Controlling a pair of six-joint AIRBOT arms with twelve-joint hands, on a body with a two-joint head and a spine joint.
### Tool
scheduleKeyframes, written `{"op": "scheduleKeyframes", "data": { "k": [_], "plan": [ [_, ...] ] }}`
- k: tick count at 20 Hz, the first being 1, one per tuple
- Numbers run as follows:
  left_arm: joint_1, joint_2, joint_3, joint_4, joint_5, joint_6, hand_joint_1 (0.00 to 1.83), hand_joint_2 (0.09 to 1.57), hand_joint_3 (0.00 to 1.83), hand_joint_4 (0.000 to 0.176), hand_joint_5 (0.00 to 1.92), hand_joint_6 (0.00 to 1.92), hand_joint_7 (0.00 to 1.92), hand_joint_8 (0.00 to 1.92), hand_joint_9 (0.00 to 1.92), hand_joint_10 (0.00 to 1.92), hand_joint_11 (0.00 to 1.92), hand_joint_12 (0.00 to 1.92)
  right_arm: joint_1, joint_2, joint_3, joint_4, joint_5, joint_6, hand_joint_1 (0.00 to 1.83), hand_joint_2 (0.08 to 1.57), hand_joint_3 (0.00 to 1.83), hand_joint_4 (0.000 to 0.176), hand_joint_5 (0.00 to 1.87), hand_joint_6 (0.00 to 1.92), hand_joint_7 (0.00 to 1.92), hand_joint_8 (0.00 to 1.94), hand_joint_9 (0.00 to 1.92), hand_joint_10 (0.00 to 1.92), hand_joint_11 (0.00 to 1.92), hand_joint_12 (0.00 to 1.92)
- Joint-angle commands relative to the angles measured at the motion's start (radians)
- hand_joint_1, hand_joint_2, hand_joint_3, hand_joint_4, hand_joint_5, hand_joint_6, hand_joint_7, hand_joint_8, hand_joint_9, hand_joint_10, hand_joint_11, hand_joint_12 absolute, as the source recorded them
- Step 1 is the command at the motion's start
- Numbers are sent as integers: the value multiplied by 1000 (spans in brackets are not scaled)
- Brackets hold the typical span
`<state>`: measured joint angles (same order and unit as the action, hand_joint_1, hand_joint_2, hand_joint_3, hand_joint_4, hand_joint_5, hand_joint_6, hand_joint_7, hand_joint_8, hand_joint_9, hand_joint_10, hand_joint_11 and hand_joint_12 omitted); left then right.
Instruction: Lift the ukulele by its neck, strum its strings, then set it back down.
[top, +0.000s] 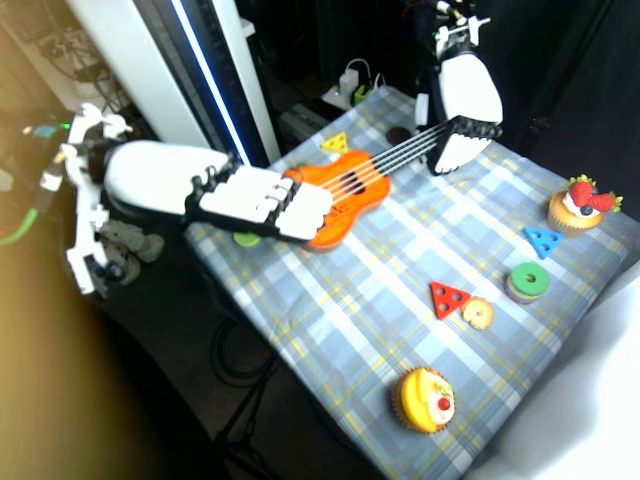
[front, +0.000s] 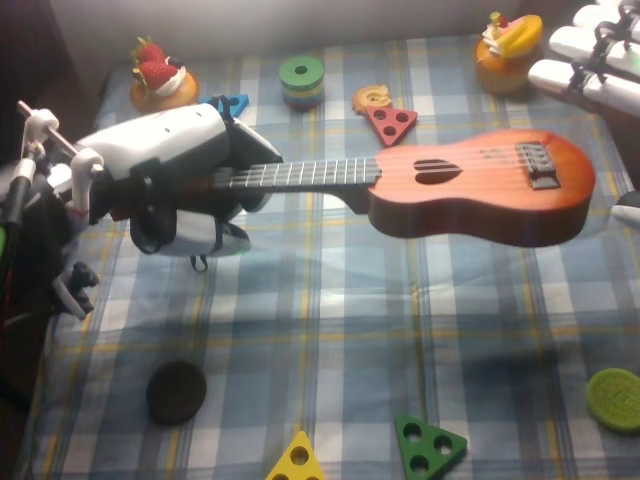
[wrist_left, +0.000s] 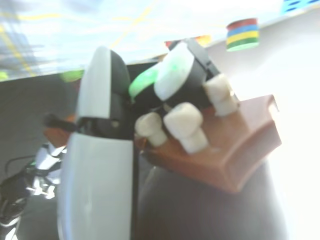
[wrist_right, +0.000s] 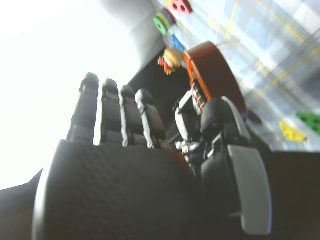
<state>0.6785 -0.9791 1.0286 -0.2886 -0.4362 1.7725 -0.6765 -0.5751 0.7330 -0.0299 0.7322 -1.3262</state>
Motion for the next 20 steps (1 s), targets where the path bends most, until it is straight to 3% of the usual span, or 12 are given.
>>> {"op": "scheduleKeyframes", "data": {
  "k": [1, 7, 8, 12, 13, 14, 17, 19, 20],
  "plan": [
    [-18, -5, 10, -6, -127, -13, 1490, 1160, 0, 0, 876, 1921, 1151, 1921, 1335, 1921, 1410, 1921, 6, 13, 3, -10, 122, 27, 275, 1387, 16, 0, 0, 0, 0, 0, 0, 0, 0, 0],
    [-40, -28, 37, -18, -116, 5, 1474, 1177, 1, 1, 901, 1921, 1180, 1921, 1281, 1921, 1297, 1921, 10, 20, 8, -66, 115, 79, 43, 1313, 0, 0, 13, 2, 0, 0, 0, 0, 0, 0],
    [-41, -29, 36, -21, -117, 14, 1459, 1172, 0, 12, 922, 1921, 1189, 1921, 1305, 1921, 1337, 1921, 12, 19, 9, -67, 113, 79, 33, 1315, 0, 0, 15, 3, 0, 0, 0, 0, 0, 0],
    [-52, -35, 33, -43, -118, 86, 1434, 1206, 11, 0, 971, 1921, 1211, 1921, 1353, 1921, 1334, 1921, 57, -13, 33, -87, 73, 83, 222, 1365, 9, 0, 25, 1, 0, 0, 0, 0, 0, 0],
    [-54, -34, 32, -47, -118, 99, 1461, 1187, 1, 0, 1002, 1921, 1236, 1921, 1392, 1921, 1379, 1921, 85, -27, 41, -105, 47, 88, 291, 1377, 9, 17, 16, 0, 0, 0, 0, 0, 0, 0],
    [-55, -34, 30, -51, -118, 114, 1461, 1187, 1, 0, 1002, 1921, 1236, 1921, 1392, 1921, 1379, 1921, 107, -35, 45, -119, 25, 88, 291, 1377, 9, 17, 16, 0, 0, 0, 0, 0, 0, 0],
    [-59, -34, 27, -59, -120, 147, 1398, 1238, 3, 0, 971, 1921, 1225, 1921, 1383, 1921, 1349, 1921, 182, -63, 60, -176, -52, 100, 293, 1229, 0, 93, 105, 18, 0, 0, 0, 0, 0, 0],
    [-66, -38, 26, -72, -120, 185, 1390, 1238, 0, 0, 949, 1921, 1210, 1921, 1379, 1921, 1348, 1921, 204, -72, 76, -220, -70, 163, 334, 1279, 7, 106, 225, 53, 0, 0, 0, 0, 0, 0],
    [-68, -40, 26, -75, -120, 196, 1397, 1230, 0, 0, 955, 1921, 1222, 1921, 1387, 1921, 1362, 1921, 212, -77, 91, -249, -77, 222, 354, 1301, 16, 50, 218, 46, 0, 0, 0, 0, 0, 0]
  ]
}}
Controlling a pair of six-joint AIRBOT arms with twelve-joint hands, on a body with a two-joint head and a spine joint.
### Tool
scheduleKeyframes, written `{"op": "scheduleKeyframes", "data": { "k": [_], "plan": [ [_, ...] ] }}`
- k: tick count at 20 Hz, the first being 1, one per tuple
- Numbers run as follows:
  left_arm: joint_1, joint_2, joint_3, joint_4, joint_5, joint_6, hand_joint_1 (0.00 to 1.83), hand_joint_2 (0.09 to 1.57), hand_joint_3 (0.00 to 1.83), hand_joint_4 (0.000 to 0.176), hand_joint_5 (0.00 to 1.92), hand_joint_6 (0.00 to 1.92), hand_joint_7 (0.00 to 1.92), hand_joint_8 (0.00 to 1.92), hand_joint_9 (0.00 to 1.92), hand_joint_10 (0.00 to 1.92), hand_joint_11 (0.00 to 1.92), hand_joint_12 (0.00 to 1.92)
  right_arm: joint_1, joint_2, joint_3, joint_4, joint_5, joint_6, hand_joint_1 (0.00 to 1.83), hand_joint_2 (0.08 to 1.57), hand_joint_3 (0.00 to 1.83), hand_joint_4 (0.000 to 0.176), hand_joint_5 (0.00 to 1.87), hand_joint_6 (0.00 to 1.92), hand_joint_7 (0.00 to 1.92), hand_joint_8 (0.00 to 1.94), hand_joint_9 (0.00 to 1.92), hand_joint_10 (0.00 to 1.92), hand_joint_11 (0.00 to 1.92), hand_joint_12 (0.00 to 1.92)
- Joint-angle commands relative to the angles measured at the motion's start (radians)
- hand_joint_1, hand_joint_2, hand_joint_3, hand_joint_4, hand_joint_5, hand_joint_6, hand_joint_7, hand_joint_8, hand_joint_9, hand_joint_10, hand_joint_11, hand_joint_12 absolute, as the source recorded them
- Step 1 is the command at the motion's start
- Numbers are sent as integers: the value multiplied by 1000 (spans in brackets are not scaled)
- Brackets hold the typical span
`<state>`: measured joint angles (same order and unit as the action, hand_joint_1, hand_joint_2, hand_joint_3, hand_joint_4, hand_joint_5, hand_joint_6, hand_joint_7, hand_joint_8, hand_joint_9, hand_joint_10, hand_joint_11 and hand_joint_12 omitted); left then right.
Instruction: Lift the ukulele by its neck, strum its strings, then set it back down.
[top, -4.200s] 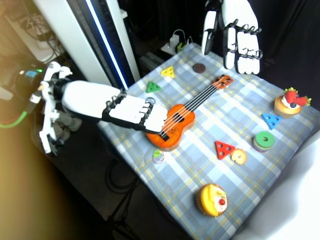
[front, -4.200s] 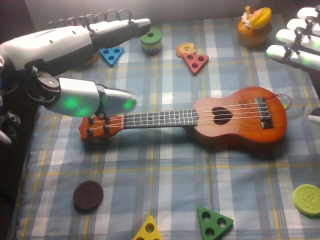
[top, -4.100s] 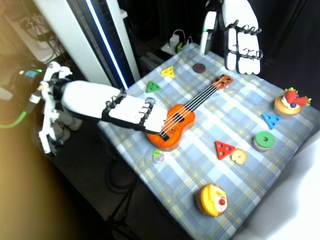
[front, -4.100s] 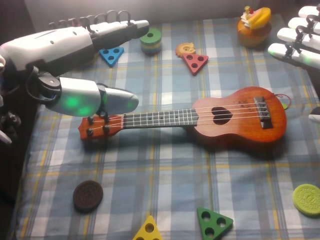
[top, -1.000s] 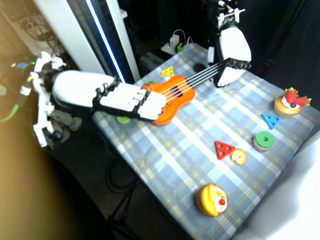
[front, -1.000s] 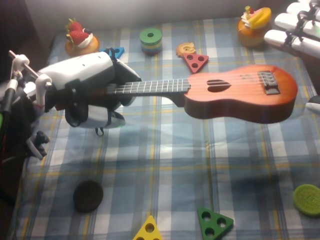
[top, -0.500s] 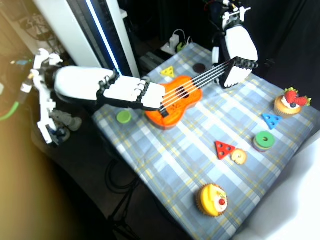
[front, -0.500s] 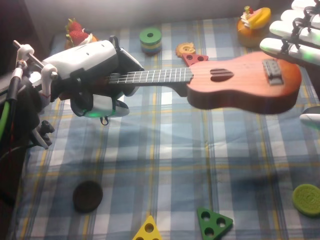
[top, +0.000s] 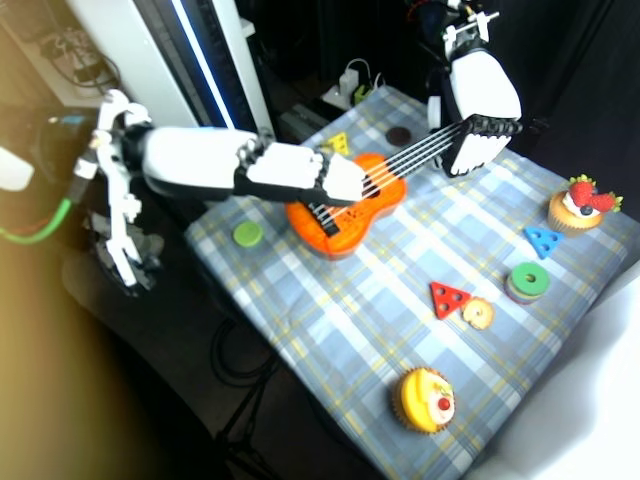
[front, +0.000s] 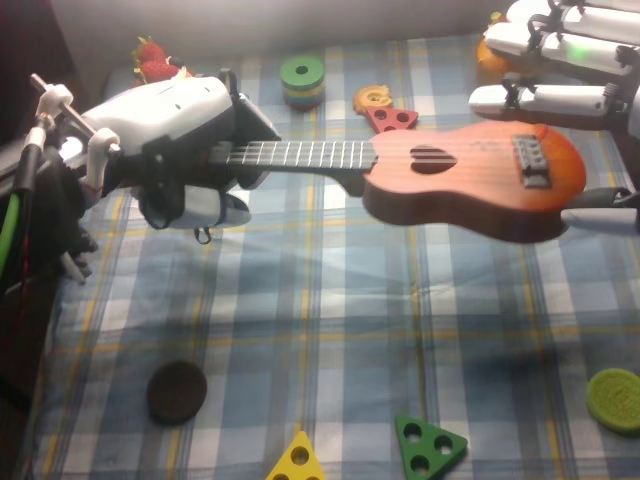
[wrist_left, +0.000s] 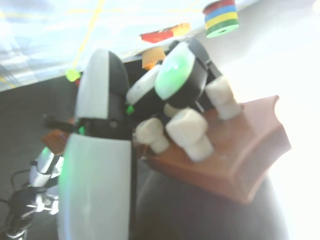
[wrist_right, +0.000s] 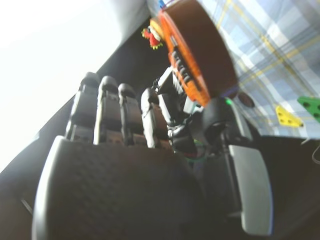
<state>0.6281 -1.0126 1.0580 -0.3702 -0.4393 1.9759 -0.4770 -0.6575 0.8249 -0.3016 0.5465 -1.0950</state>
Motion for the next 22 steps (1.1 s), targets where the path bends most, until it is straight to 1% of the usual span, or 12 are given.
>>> {"op": "scheduleKeyframes", "data": {
  "k": [1, 2, 5, 11, 14, 15, 16, 17, 19, 20, 21, 22],
  "plan": [
    [-18, -6, -4, 7, -116, -7, 1366, 1244, 3, 0, 945, 1921, 1215, 1921, 1374, 1921, 1345, 1921, 19, -1, 12, 0, 103, 36, 318, 1296, 11, 18, 209, 36, 0, 0, 0, 0, 0, 0],
    [-18, -5, -4, 7, -117, -6, 1398, 1213, 0, 0, 930, 1921, 1202, 1921, 1366, 1921, 1340, 1921, 26, -8, 23, -18, 92, 68, 317, 1319, 21, 0, 205, 31, 10, 4, 0, 0, 0, 0],
    [-20, -4, -8, 5, -119, 14, 1407, 1216, 0, 0, 911, 1921, 1112, 1921, 1283, 1921, 1227, 1921, 41, -16, 26, -36, 66, 71, 289, 1358, 12, 0, 290, 52, 16, 5, 0, 0, 8, 5],
    [-26, -4, -16, 0, -131, 50, 1397, 1218, 1, 0, 895, 1921, 1045, 1921, 1233, 1921, 1189, 1921, 57, -23, 29, -54, 36, 73, 192, 1327, 0, 0, 356, 59, 10, 1, 0, 0, 0, 0],
    [-26, -1, -22, 2, -144, 50, 1416, 1226, 0, 0, 903, 1921, 1046, 1921, 1227, 1921, 1191, 1921, 66, -34, 34, -68, 5, 74, 208, 1269, 0, 0, 265, 14, 3, 1, 0, 0, 55, 29],
    [-28, 0, -24, 5, -147, 50, 1443, 1200, 0, 0, 930, 1921, 1088, 1921, 1276, 1921, 1249, 1921, 66, -37, 35, -79, -2, 84, 249, 1292, 0, 0, 471, 4, 88, 13, 39, 8, 10, 407],
    [-29, 1, -25, 6, -148, 50, 1440, 1195, 0, 0, 948, 1921, 1111, 1921, 1296, 1921, 1273, 1921, 66, -40, 41, -111, -7, 123, 264, 1293, 0, 0, 549, 14, 124, 6, 60, 14, 1, 685],
    [-29, 2, -27, 7, -151, 50, 1493, 1181, 0, 0, 963, 1921, 1126, 1921, 1320, 1921, 1271, 1921, 67, -48, 54, -154, -13, 194, 195, 1297, 2, 0, 557, 12, 120, 1, 50, 9, 0, 752],
    [-30, 4, -28, 8, -155, 50, 1488, 1185, 0, 0, 959, 1921, 1123, 1921, 1311, 1921, 1237, 1921, 68, -59, 66, -185, -32, 238, 63, 1284, 1, 0, 470, 5, 68, 1, 7, 2, 0, 906],
    [-31, 5, -30, 9, -157, 50, 1478, 1186, 0, 0, 968, 1921, 1146, 1921, 1325, 1921, 1260, 1921, 68, -61, 66, -189, -37, 238, 92, 1268, 2, 0, 469, 5, 45, 0, 9, 4, 0, 1114],
    [-31, 7, -32, 10, -158, 50, 1505, 1175, 0, 0, 968, 1921, 1162, 1921, 1339, 1921, 1271, 1921, 68, -64, 66, -201, -40, 246, 84, 1227, 0, 0, 474, 4, 1, 0, 4, 2, 0, 1490],
    [-31, 8, -32, 10, -159, 50, 1505, 1175, 0, 0, 968, 1921, 1162, 1921, 1339, 1921, 1271, 1921, 68, -65, 66, -208, -43, 252, 84, 1227, 0, 0, 474, 4, 1, 0, 4, 2, 0, 1490]
  ]
}}
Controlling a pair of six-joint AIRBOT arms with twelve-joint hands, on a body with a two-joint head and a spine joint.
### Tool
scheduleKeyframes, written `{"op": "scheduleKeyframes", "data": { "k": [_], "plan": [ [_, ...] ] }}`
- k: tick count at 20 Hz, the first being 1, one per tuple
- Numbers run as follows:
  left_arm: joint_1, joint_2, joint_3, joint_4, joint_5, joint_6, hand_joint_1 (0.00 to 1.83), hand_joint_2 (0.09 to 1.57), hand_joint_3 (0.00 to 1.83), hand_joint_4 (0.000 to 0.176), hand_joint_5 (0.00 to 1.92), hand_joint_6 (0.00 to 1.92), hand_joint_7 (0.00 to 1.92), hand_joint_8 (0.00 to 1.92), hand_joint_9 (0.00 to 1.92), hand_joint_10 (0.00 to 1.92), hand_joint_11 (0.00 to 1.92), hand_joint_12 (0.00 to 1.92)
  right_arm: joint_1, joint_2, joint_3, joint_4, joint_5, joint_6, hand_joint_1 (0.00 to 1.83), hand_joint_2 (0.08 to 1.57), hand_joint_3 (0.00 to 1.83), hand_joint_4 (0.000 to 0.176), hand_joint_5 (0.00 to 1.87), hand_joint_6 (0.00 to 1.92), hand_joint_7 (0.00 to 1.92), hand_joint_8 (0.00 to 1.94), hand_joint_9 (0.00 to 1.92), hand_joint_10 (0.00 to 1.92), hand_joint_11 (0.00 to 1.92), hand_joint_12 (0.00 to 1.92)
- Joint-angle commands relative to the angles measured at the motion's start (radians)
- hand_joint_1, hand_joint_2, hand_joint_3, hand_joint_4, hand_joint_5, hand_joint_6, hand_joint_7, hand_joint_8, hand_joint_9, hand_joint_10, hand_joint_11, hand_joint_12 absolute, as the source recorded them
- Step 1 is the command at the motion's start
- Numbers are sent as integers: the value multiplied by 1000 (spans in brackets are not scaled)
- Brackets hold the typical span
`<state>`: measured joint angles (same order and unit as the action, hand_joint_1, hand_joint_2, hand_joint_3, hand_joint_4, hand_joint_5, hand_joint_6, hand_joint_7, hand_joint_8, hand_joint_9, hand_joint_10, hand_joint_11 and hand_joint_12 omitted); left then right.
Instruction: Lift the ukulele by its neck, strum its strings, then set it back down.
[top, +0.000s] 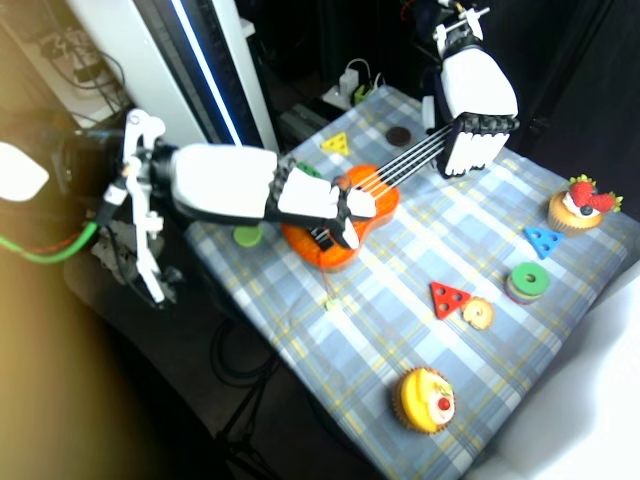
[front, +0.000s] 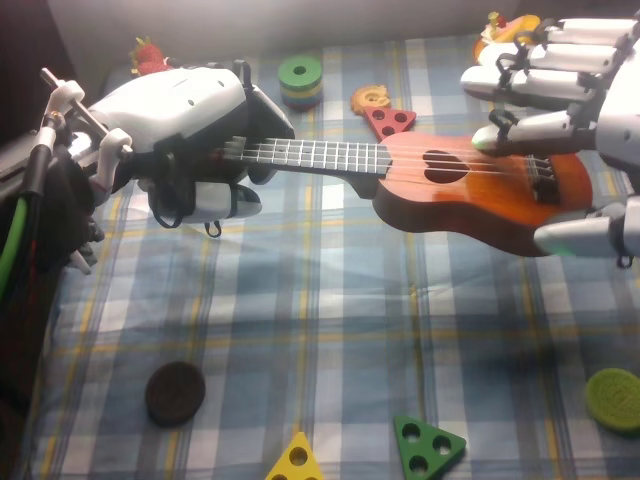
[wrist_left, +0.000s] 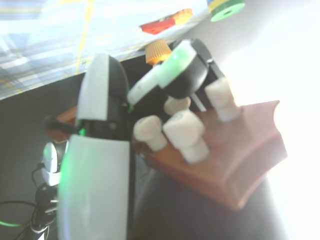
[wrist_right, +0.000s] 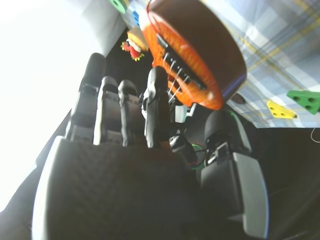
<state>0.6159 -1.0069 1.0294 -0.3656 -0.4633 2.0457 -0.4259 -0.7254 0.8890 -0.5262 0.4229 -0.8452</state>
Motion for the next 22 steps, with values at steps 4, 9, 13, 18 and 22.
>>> {"op": "scheduleKeyframes", "data": {
  "k": [4, 9, 13, 18, 22],
  "plan": [
    [-18, 4, -5, 4, -140, -19, 1439, 1205, 2, 0, 934, 1921, 1112, 1921, 1302, 1921, 1226, 1921, 16, 2, 3, -53, 78, 92, 121, 1242, 0, 0, 654, 79, 86, 7, 79, 66, 0, 1635],
    [-13, 3, 2, -11, -133, -19, 1503, 1169, 0, 0, 961, 1921, 1166, 1921, 1363, 1921, 1314, 1921, 16, 60, -25, -111, 170, 184, 91, 1279, 0, 0, 703, 379, 175, 3, 3, 0, 0, 104],
    [-4, -7, 17, -30, -111, -19, 1454, 1172, 0, 0, 914, 1921, 1103, 1921, 1287, 1921, 1209, 1921, 25, 86, -43, -66, 256, 154, 298, 1210, 0, 0, 237, 82, 236, 2, 187, 34, 0, 1112],
    [8, -22, 26, -43, -91, -19, 1456, 1175, 1, 0, 911, 1921, 1179, 1921, 1369, 1921, 1226, 1921, 132, 128, -73, -35, 243, 64, 137, 1234, 1, 0, 403, 16, 163, 0, 54, 2, 0, 144],
    [27, -39, 28, -56, -81, -19, 1274, 1182, 6, 0, 938, 1921, 1181, 1921, 1379, 1921, 1294, 1921, 131, 139, -74, 12, 229, 22, 178, 1441, 20, 0, 463, 19, 127, 3, 17, 5, 0, 0]
  ]
}}
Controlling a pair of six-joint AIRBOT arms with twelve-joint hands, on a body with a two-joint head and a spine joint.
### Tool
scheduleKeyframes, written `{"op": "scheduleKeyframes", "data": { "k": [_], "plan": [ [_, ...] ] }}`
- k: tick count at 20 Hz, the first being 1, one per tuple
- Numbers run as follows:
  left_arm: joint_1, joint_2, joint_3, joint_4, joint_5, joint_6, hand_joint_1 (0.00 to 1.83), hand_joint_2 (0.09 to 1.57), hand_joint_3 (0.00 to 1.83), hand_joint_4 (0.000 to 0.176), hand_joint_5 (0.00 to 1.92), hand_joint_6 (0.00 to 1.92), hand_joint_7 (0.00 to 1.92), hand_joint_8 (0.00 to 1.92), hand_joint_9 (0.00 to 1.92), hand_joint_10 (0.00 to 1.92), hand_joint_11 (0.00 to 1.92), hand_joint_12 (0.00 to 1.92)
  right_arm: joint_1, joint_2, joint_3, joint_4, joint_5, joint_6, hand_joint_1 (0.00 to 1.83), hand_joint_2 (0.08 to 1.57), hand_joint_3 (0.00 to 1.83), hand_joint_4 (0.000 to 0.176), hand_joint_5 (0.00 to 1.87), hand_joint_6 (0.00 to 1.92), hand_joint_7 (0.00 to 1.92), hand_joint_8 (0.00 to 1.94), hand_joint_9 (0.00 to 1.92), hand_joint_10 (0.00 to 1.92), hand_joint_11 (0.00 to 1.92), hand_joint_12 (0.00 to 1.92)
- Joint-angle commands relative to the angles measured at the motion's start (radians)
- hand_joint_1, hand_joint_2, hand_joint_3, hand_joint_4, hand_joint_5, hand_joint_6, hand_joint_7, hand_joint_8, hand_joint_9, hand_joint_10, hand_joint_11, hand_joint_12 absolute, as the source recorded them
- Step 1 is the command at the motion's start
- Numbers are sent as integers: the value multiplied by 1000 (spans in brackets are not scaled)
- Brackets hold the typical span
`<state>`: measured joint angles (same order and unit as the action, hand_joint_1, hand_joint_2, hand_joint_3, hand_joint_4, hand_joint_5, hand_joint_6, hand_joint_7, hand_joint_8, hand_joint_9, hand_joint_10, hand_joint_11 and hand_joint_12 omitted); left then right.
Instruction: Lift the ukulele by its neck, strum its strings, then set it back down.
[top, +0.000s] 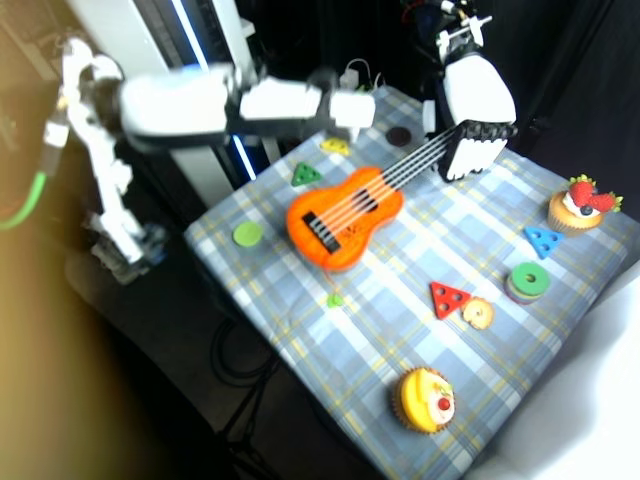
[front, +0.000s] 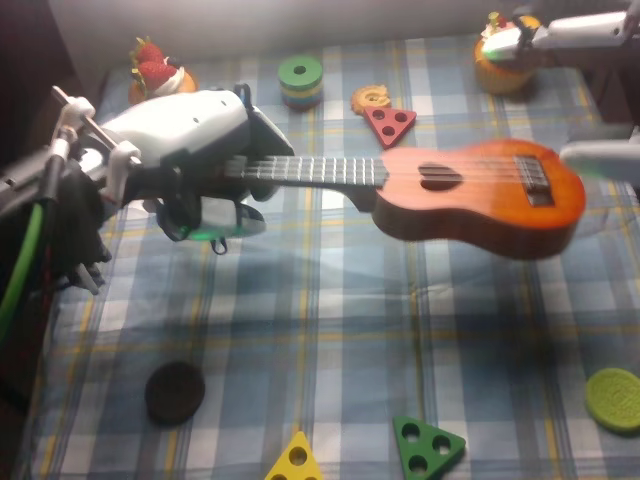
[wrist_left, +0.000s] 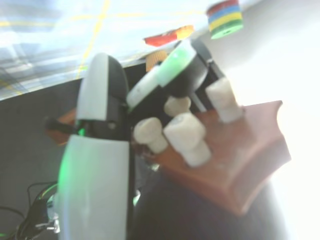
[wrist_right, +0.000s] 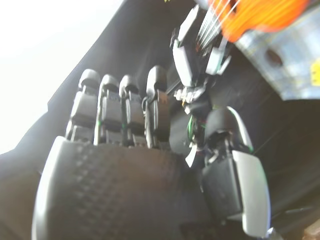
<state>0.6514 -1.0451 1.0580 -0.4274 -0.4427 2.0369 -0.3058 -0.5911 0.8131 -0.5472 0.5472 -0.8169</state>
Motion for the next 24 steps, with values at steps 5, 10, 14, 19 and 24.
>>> {"op": "scheduleKeyframes", "data": {
  "k": [5, 10, 14, 19, 24],
  "plan": [
    [6, -20, 2, 3, -89, -10, 1365, 1159, 0, 0, 935, 1921, 1134, 1921, 1322, 1921, 1316, 1921, 10, 6, 4, 39, 96, -8, 189, 1430, 0, 0, 485, 21, 127, 5, 24, 5, 0, 0],
    [6, -21, -7, 13, -90, -10, 1027, 1322, 12, 0, 600, 1578, 527, 1921, 772, 1921, 676, 1921, 10, 5, 5, 41, 95, -8, 147, 1426, 0, 0, 479, 13, 130, 2, 13, 0, 0, 0],
    [7, -21, -7, 10, -90, -10, 1037, 1295, 0, 0, 651, 1456, 448, 1724, 499, 1921, 520, 1921, 10, 4, 5, 41, 95, -8, 182, 1419, 0, 0, 477, 9, 138, 3, 31, 11, 31, 16],
    [13, -13, -13, 10, -88, -10, 945, 1208, 0, 0, 420, 655, 341, 1227, 263, 1568, 178, 1921, 10, 4, 5, 41, 95, -8, 190, 1423, 0, 0, 487, 10, 145, 4, 44, 10, 8, 7],
    [26, 1, -19, 2, -92, -10, 532, 1221, 1, 26, 9, 1, 13, 6, 4, 51, 0, 394, 9, 4, 5, 42, 95, -8, 144, 1397, 3, 0, 417, 0, 189, 0, 104, 1, 0, 315]
  ]
}}
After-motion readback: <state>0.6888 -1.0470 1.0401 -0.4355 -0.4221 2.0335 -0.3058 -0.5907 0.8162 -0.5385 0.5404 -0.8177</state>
